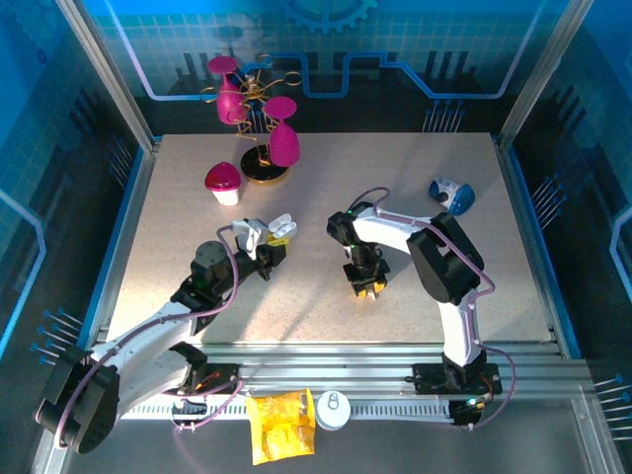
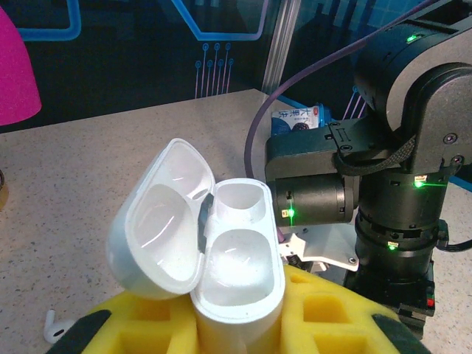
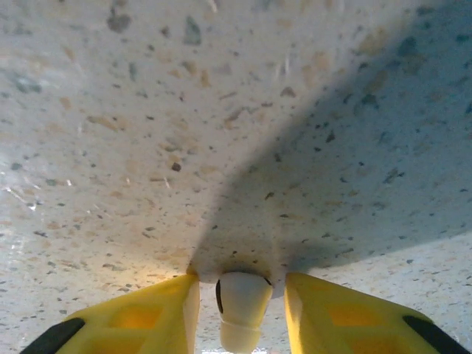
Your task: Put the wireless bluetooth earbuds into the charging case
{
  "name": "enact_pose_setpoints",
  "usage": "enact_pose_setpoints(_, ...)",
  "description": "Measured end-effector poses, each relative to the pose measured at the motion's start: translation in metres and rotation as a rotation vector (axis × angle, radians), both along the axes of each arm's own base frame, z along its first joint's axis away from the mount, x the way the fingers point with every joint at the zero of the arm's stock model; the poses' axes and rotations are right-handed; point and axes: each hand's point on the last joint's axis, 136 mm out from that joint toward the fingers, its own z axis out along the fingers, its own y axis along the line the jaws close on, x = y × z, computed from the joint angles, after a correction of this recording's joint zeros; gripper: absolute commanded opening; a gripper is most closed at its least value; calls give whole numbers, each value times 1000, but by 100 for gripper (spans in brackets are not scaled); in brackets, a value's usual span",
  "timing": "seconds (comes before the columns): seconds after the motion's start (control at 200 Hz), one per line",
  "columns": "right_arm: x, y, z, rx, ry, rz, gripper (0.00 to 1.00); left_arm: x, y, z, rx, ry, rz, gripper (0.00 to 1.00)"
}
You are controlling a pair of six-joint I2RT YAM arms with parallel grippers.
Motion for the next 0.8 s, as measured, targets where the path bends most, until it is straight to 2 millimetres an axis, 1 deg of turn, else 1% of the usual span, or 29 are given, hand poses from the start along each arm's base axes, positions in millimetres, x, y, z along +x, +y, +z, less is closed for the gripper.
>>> enact_pose_setpoints(0.265, -2, 3, -2, 25, 8, 2, 24, 0, 0, -1, 0, 4, 0, 16)
enact_pose_setpoints(0.435, -1, 3, 0, 41, -19, 4, 23, 0, -1, -1, -2, 6, -4, 16)
enact_pose_setpoints(0.545, 5, 1, 5, 46, -74, 15, 23, -1, -2, -2, -1, 9, -11, 16)
enact_pose_setpoints(0.64, 12, 5, 20, 88, -153, 39, 23, -1, -4, -6, 2, 20, -20, 16)
enact_pose_setpoints(0.705, 19, 11, 37, 134, -229, 66, 23, -2, -5, -8, 5, 25, -27, 16)
enact_pose_setpoints(0.8, 27, 22, 66, 225, -356, 111, 23, -5, -10, -10, 7, 34, -49, 16)
